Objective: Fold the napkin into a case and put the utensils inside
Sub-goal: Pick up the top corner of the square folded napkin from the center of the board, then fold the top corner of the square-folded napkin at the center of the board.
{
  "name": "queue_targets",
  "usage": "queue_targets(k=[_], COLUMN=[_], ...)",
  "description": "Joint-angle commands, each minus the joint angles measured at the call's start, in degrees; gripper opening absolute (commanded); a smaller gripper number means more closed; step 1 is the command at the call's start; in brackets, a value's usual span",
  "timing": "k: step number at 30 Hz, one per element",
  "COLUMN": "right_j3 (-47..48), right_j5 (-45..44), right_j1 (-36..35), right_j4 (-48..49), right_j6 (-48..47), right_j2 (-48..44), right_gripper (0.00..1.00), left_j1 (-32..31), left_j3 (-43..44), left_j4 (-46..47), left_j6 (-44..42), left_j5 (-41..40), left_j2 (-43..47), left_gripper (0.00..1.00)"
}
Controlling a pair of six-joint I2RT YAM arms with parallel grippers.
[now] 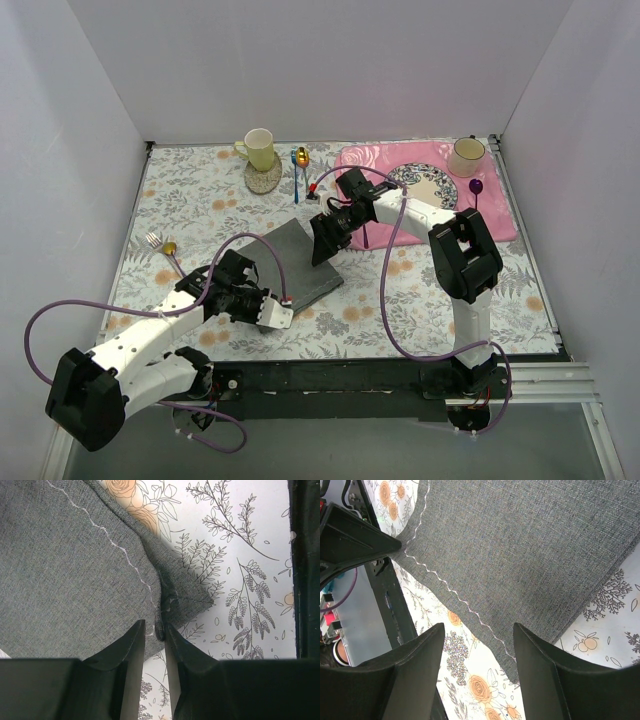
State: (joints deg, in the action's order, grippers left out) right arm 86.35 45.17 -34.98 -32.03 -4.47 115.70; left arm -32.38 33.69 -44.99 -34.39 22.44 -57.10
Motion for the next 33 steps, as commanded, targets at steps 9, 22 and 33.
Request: queue_targets(k=[9, 22, 33], right_j3=[-0.13, 1.28, 0.67], right_j5=[1.5, 2.64, 4.4], right_j1=[0.35, 3.34, 4.13], right_j4=[0.3, 0.3, 2.33], right_j6=[0.34, 0.95, 3.06], right_j2=[0.4, 1.11, -0.39], right_gripper=[0.65, 0.64, 0.52], left_j1=[0.48, 8.65, 11.9], left_j3=[2.34, 13.23, 22.11], left_j4=[8.84, 27.58, 36.29], left_j6=[7.47, 15.23, 16.99], left_j5=[-0.2, 0.42, 1.2], left_j2=[-2.05, -22.06, -34.83], left_gripper=[0.0, 0.0, 0.0])
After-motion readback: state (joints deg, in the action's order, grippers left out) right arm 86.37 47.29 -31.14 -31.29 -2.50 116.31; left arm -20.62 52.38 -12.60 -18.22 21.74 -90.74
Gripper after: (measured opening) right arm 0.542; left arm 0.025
